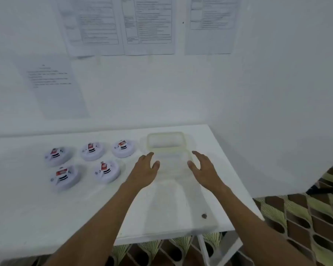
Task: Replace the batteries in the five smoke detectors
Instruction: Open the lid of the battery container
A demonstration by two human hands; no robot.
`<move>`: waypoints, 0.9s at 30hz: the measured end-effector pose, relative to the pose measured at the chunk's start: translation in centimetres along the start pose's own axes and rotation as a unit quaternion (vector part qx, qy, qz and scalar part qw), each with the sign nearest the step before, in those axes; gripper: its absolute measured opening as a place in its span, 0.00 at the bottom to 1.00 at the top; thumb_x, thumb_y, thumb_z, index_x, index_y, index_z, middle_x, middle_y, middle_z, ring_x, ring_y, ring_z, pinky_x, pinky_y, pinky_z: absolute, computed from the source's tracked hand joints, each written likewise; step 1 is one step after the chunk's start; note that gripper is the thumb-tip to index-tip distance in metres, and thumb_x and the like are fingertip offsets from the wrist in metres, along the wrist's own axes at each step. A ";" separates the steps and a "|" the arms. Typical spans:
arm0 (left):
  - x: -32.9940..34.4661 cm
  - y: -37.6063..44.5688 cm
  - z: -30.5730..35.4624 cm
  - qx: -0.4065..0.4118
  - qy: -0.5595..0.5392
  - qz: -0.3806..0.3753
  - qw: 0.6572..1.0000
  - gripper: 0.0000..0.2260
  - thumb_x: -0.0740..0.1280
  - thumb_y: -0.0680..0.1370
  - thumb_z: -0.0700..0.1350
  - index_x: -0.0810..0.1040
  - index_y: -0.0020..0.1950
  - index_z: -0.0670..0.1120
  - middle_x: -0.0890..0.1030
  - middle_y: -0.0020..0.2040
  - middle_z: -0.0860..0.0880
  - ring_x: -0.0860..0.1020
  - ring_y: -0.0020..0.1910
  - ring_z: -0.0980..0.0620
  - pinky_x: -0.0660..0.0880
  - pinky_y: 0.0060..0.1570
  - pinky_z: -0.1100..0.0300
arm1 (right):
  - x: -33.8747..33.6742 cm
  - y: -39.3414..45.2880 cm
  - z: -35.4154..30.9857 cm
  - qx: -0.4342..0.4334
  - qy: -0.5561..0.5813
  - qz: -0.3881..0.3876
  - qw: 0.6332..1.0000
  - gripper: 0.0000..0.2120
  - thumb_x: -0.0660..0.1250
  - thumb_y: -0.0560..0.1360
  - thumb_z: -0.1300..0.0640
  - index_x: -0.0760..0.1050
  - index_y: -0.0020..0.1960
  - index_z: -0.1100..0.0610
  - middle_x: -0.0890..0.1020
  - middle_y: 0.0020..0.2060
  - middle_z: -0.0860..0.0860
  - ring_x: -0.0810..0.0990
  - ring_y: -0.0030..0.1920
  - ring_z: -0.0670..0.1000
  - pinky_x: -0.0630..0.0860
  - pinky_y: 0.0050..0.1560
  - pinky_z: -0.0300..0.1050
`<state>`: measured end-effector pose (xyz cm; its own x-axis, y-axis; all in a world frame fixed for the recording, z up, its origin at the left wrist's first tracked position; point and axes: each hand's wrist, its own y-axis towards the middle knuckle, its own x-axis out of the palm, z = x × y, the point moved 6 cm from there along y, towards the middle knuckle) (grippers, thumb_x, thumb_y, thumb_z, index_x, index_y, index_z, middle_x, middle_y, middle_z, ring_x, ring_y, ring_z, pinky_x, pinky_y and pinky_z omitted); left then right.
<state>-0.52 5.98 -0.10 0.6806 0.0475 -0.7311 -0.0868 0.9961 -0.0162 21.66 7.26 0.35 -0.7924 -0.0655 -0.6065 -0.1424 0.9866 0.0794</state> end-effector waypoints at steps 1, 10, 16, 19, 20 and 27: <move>0.4 0.2 0.2 -0.011 -0.002 0.002 1.000 0.24 0.56 0.82 0.54 0.60 0.77 0.47 0.66 0.73 0.42 0.65 0.72 0.45 0.62 0.68 0.53 | 0.1 0.6 0.2 0.007 0.023 -0.007 1.000 0.26 0.61 0.82 0.48 0.60 0.78 0.54 0.65 0.76 0.52 0.61 0.76 0.53 0.58 0.75 0.46; 1.3 -0.4 0.2 -0.069 -0.097 0.074 0.990 0.19 0.65 0.78 0.57 0.70 0.67 0.54 0.74 0.61 0.46 0.73 0.57 0.49 0.65 0.52 0.60 | 1.9 2.3 1.4 0.057 0.070 -0.034 0.995 0.23 0.64 0.80 0.51 0.65 0.74 0.49 0.70 0.63 0.55 0.73 0.62 0.53 0.68 0.56 0.39; 1.8 -1.2 0.1 -0.085 -0.172 0.074 0.979 0.17 0.69 0.75 0.58 0.71 0.62 0.58 0.69 0.57 0.48 0.71 0.52 0.53 0.67 0.41 0.66 | 1.9 2.3 1.9 0.064 0.107 -0.026 0.992 0.20 0.68 0.76 0.52 0.69 0.67 0.45 0.68 0.58 0.52 0.74 0.50 0.45 0.71 0.42 0.33; 1.9 -0.9 0.2 -0.083 -0.193 0.068 0.975 0.17 0.70 0.75 0.57 0.71 0.61 0.59 0.69 0.57 0.48 0.72 0.47 0.59 0.69 0.36 0.69 | 2.1 2.5 1.7 0.059 0.111 -0.030 0.992 0.18 0.69 0.77 0.49 0.69 0.65 0.45 0.67 0.59 0.53 0.74 0.56 0.49 0.73 0.52 0.40; 1.9 -0.9 0.2 -0.078 -0.197 0.066 0.975 0.17 0.70 0.74 0.57 0.71 0.61 0.60 0.70 0.57 0.48 0.72 0.47 0.60 0.71 0.39 0.67 | 2.2 2.5 1.8 0.057 0.114 -0.034 0.991 0.18 0.69 0.77 0.48 0.70 0.64 0.44 0.66 0.59 0.53 0.73 0.58 0.51 0.73 0.55 0.41; 2.4 -0.7 -0.8 -0.066 -0.198 0.060 0.976 0.20 0.68 0.74 0.60 0.72 0.66 0.64 0.71 0.61 0.50 0.71 0.57 0.55 0.69 0.56 0.60 | 2.6 2.7 2.2 0.038 0.120 -0.035 0.991 0.19 0.70 0.74 0.43 0.73 0.64 0.41 0.72 0.58 0.51 0.74 0.58 0.49 0.72 0.56 0.40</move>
<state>0.57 5.33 -2.41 0.8848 0.2151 -0.4134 -0.2592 0.9644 -0.0529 20.51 10.06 -2.75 -0.9018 -0.1585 -0.4020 -0.1638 0.9863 -0.0214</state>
